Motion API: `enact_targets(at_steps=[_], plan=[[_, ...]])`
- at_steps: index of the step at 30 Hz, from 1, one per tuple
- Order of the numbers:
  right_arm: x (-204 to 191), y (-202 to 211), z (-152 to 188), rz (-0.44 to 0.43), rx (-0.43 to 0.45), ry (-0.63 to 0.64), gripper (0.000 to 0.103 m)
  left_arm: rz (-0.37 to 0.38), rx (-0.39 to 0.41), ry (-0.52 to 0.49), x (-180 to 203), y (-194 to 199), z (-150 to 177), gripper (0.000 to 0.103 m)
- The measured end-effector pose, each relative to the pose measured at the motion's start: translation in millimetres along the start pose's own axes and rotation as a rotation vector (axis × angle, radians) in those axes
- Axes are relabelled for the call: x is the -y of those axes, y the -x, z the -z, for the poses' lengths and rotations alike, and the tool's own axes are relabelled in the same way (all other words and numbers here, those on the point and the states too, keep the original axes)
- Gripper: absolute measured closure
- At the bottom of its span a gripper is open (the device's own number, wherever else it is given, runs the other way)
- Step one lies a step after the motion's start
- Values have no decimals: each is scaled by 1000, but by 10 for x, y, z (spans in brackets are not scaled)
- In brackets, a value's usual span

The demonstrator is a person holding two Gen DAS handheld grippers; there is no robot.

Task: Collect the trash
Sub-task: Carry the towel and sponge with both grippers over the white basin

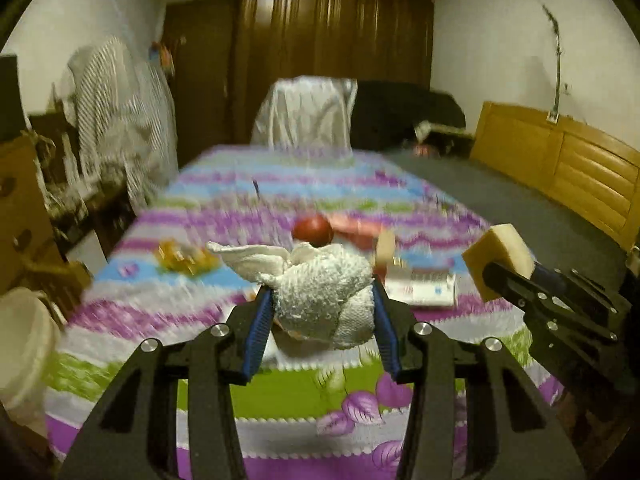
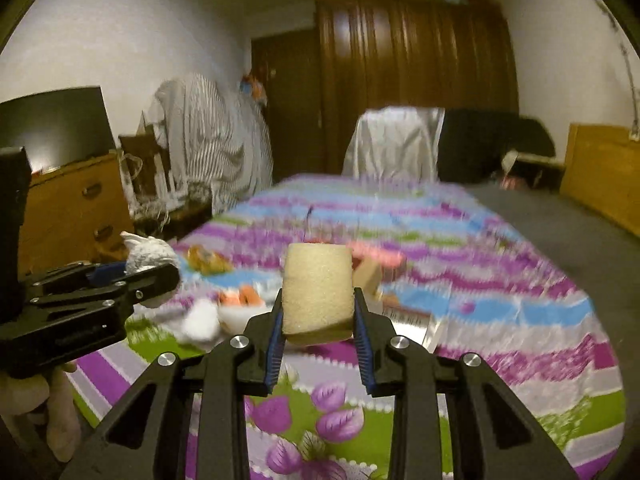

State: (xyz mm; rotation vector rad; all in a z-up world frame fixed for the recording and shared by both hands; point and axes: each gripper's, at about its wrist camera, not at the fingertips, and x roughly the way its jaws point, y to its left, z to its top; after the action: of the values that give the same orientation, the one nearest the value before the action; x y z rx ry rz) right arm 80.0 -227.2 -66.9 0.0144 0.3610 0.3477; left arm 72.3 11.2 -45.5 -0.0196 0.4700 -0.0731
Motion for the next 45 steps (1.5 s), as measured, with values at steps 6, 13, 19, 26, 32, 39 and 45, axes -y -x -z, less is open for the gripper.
enact_targets(at_steps=[6, 13, 19, 26, 32, 39, 45], plan=[[-96, 277, -182, 23, 57, 19, 71, -10, 63, -19, 10, 198, -95, 59], [-241, 323, -293, -12, 53, 41, 71, -27, 79, -14, -94, 293, -118, 59], [-548, 178, -503, -94, 48, 65, 71, -101, 101, 20, -432, 444, -210, 59], [-1220, -113, -806, -216, 41, 108, 71, -220, 113, 86, -1066, 637, -287, 59], [-2030, -424, -1039, -343, 5, 159, 71, -332, 113, 151, -1698, 870, -302, 59], [-3014, -833, -1196, -490, -81, 205, 71, -467, 109, 221, -2454, 1150, -292, 59], [-3887, -1279, -1227, -593, -176, 251, 71, -563, 69, 264, -2995, 1372, -182, 58]])
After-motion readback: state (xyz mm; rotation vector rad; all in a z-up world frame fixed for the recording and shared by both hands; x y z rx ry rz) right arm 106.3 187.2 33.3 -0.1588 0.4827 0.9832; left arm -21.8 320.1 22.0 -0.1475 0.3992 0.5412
